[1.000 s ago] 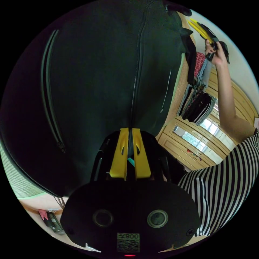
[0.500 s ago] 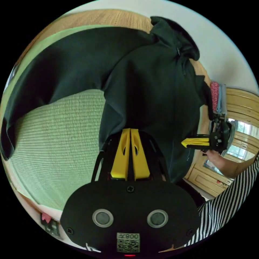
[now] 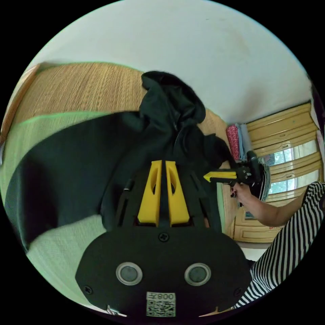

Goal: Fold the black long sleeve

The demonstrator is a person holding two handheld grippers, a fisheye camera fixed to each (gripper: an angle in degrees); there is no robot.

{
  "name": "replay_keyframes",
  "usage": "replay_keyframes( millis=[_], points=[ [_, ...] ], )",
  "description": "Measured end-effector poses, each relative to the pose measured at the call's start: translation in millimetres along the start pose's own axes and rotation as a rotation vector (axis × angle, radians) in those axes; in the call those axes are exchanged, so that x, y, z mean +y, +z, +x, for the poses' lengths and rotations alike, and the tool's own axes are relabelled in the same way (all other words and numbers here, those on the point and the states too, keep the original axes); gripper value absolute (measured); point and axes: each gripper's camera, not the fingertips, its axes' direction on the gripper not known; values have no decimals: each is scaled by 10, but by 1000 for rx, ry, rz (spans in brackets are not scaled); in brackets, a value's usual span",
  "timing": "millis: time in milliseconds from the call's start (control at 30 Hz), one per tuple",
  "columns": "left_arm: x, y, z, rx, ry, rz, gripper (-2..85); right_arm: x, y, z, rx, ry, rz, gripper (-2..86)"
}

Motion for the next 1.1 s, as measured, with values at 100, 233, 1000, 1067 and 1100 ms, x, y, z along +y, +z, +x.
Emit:
replay_keyframes(
  millis=[100,233,1000,1067,1100],
  points=[
    [-483,-109,243,-5,69,85,76,-41,208,-19,27,-12,-81,2],
    [-1229,-218,597,-113,179,127,100,121,234,-212,137,-24,3,2],
    [-1362,-853,2473,-424,702,35,35,646,-27,465,-123,156,110,1],
    [-1048,-930,2503,-445,688,-3,36,764,-211,713,-271,234,206,1],
    [-978,-931,2500,-437,681,-19,37,842,-353,874,-372,257,279,2]
  ],
)
